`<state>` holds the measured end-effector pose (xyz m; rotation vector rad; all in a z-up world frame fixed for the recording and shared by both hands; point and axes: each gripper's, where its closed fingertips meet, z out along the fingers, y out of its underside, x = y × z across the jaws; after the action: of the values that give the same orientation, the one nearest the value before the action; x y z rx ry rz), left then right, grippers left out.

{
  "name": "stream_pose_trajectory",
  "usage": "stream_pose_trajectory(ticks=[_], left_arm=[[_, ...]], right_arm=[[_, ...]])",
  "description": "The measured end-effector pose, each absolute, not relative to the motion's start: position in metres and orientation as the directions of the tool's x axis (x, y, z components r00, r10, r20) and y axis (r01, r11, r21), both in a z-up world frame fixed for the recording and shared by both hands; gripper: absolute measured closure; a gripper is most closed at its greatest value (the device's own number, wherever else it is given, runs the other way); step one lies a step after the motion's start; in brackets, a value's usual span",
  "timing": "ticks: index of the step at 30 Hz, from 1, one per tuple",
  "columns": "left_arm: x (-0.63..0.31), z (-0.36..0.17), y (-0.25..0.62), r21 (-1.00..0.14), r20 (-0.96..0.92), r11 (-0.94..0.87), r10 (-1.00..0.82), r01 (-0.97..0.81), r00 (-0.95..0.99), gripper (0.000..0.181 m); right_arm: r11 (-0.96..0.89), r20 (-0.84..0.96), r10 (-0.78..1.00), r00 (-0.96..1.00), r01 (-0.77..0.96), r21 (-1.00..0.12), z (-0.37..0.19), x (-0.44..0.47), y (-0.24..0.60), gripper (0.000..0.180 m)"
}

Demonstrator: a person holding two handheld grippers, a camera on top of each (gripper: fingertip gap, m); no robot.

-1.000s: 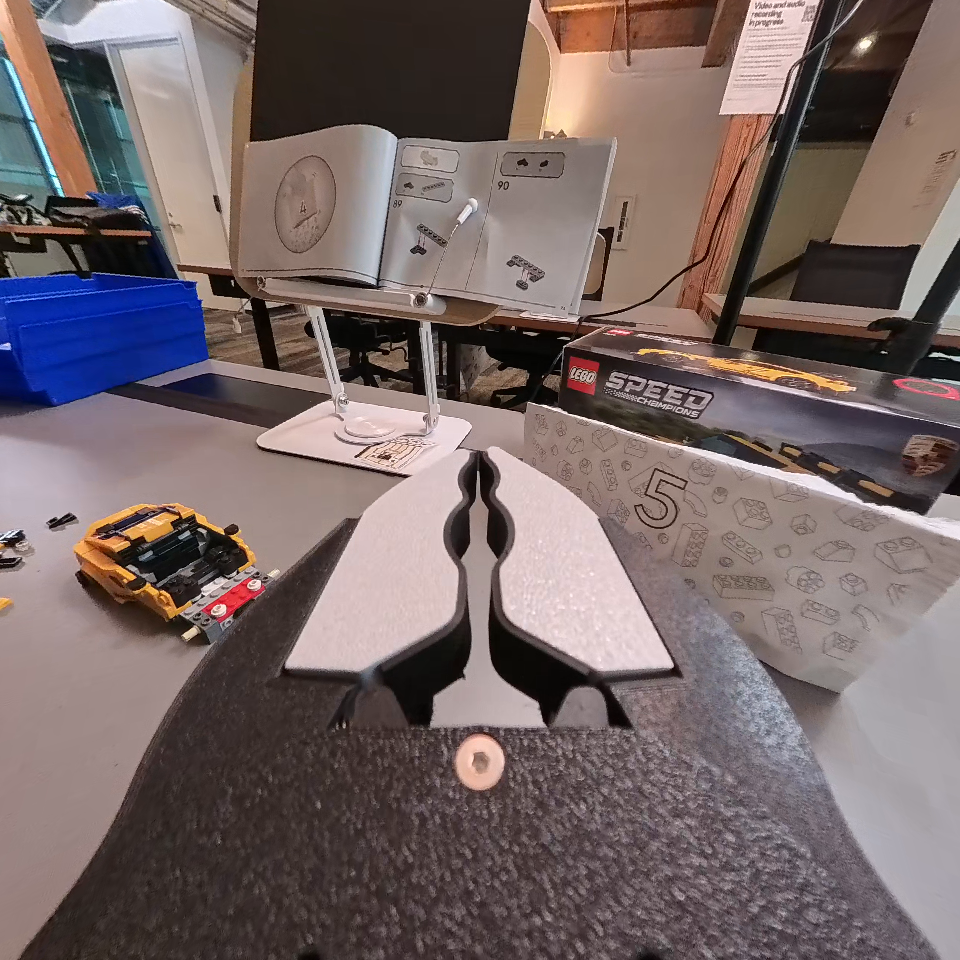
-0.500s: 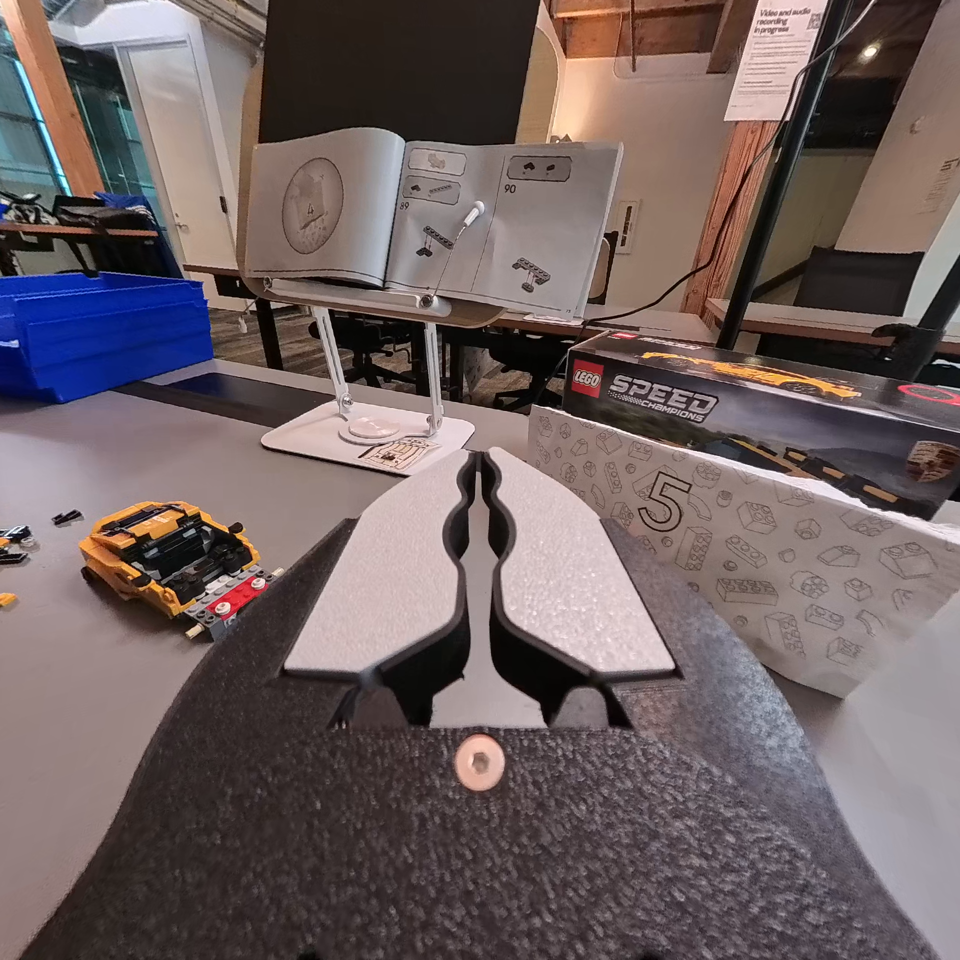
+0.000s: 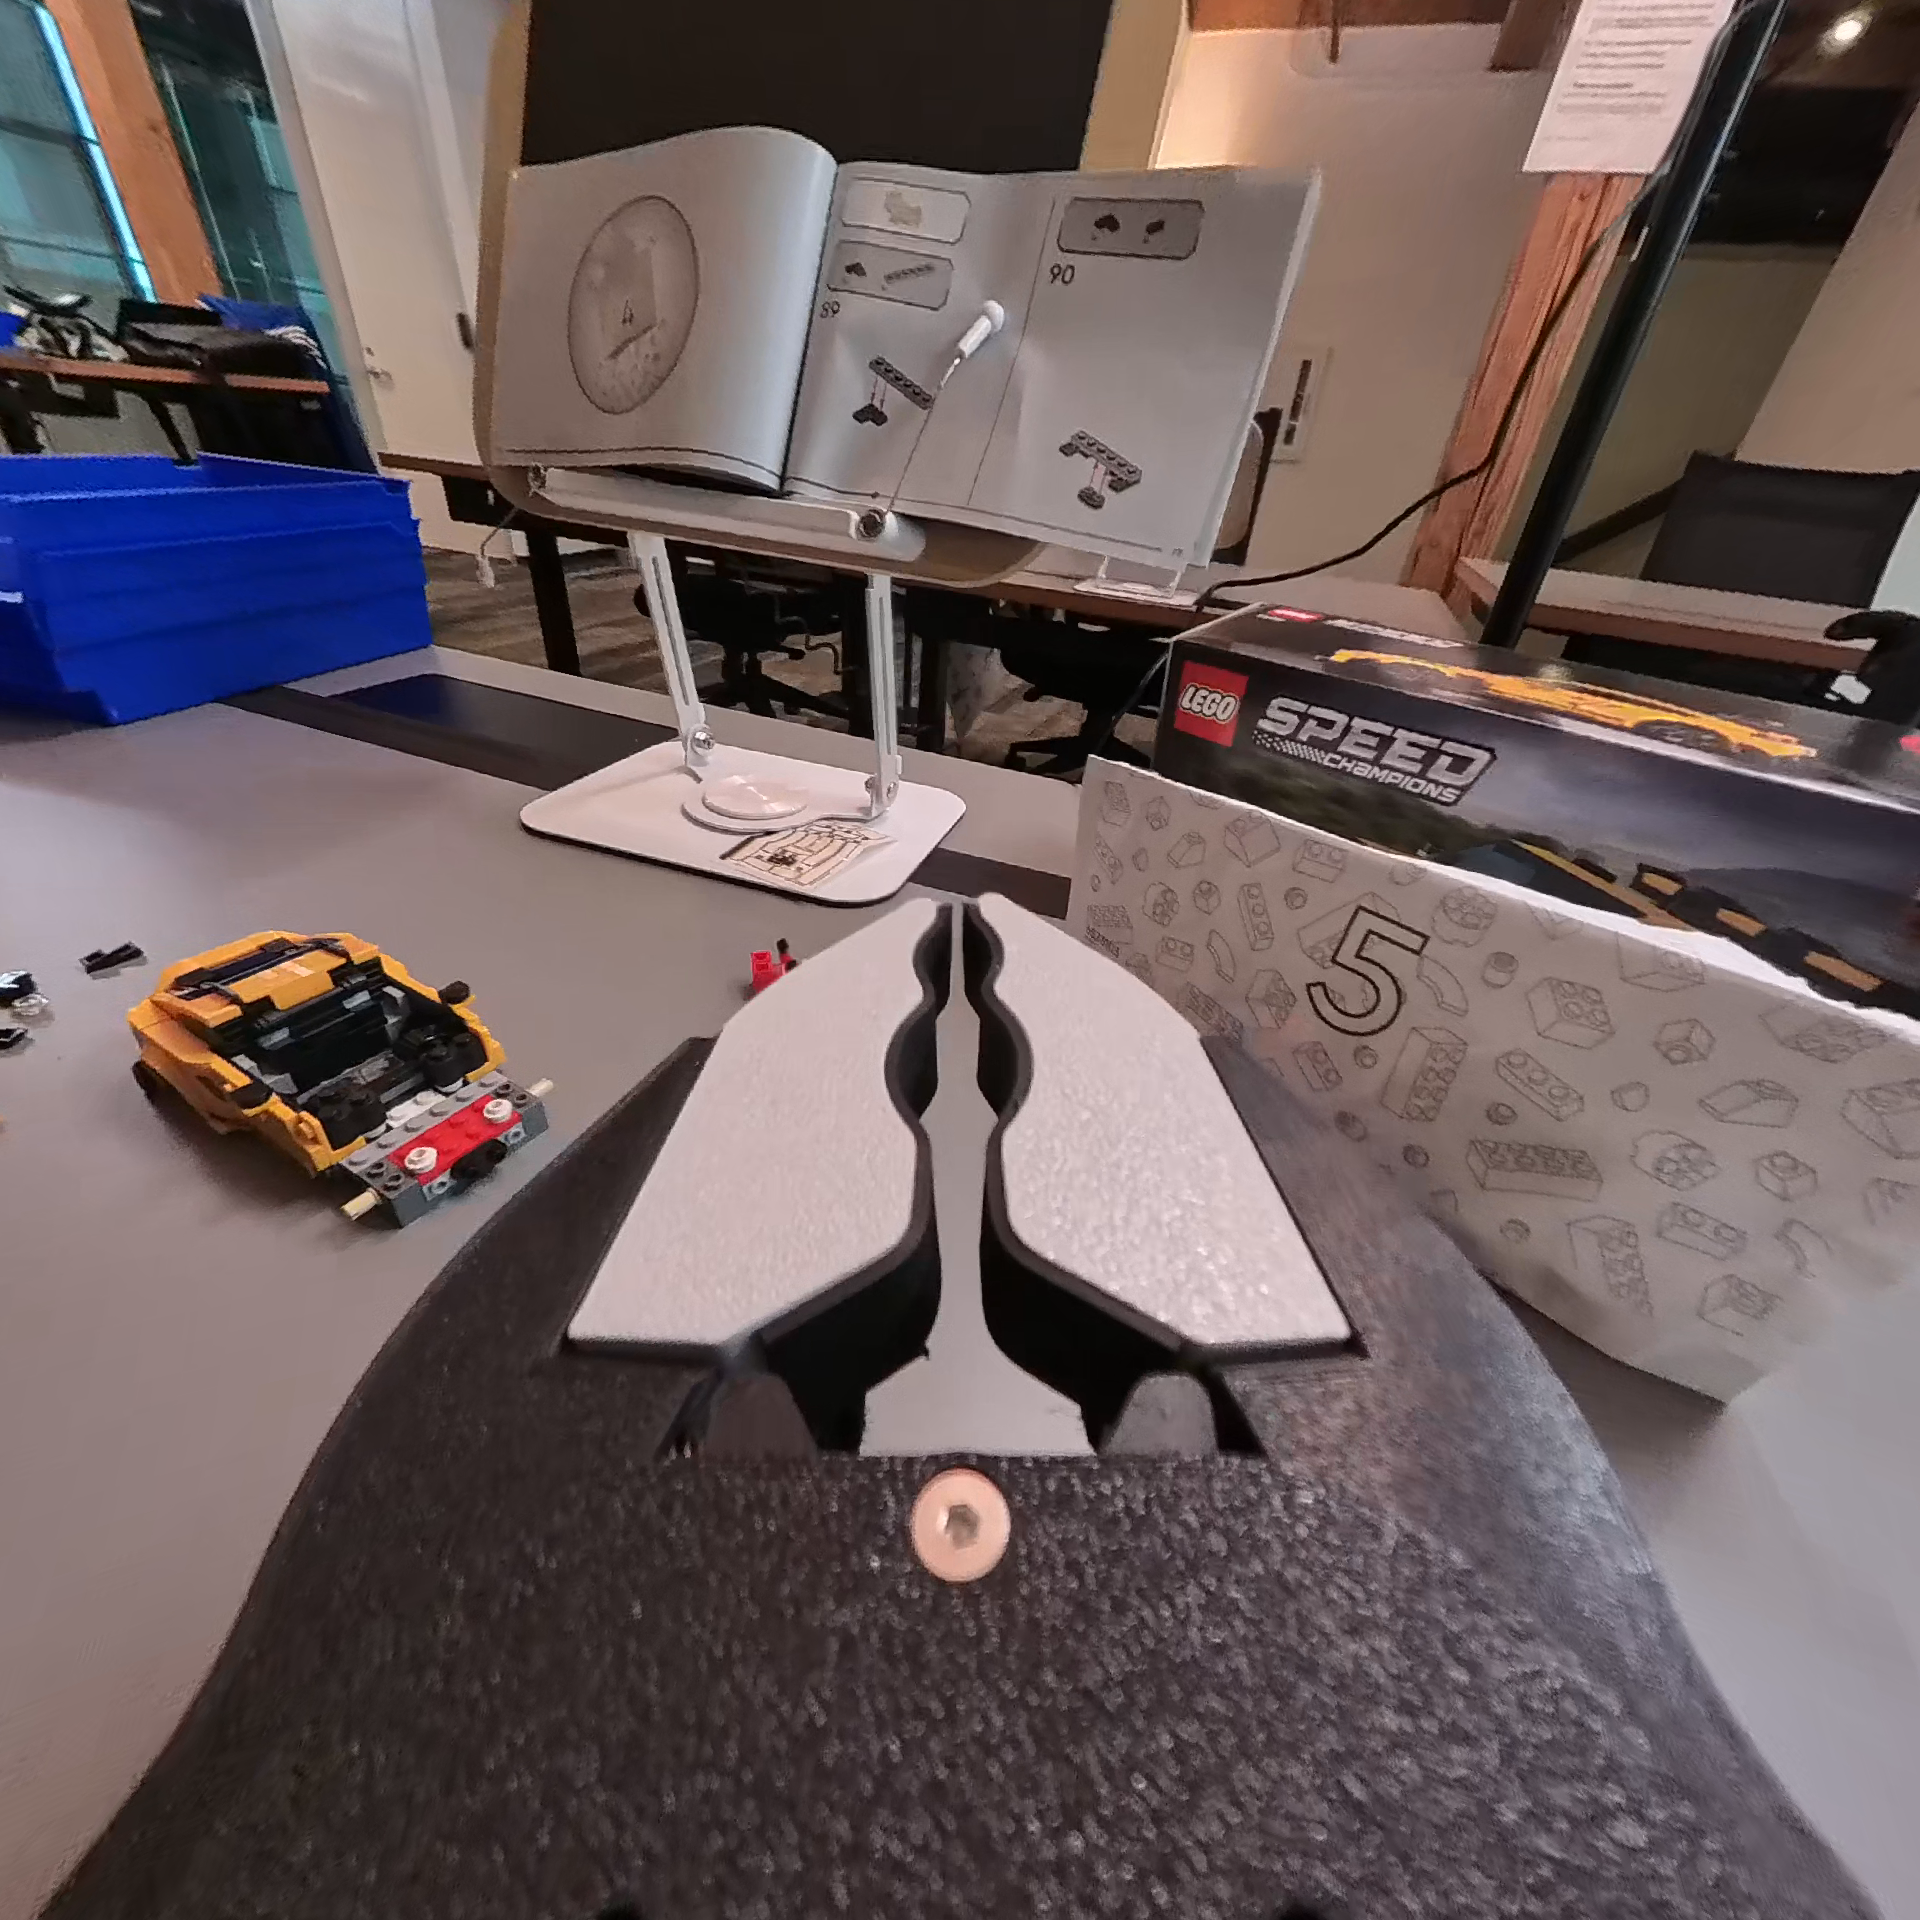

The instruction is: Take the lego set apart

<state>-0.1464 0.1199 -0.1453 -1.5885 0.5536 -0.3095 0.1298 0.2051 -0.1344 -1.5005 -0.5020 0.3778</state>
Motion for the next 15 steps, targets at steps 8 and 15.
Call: stream_pose_trajectory(ticks=[8, 15], left_arm=[[-0.165, -0.145, 0.124, -0.991, -0.059, -0.080, -0.464, -0.107, 0.884, 0.181], [-0.232, -0.084, 0.116, -0.997, -0.074, 0.003, -0.251, -0.075, 0.965, 0.181]], right_arm=[[0.033, 0.061, 0.533, 0.844, 0.051, -0.998, -0.136, 0.132, 0.208, 0.176], [0.031, 0.035, 0.524, 0.851, 0.022, -0.999, -0.133, 0.134, 0.209, 0.174]])
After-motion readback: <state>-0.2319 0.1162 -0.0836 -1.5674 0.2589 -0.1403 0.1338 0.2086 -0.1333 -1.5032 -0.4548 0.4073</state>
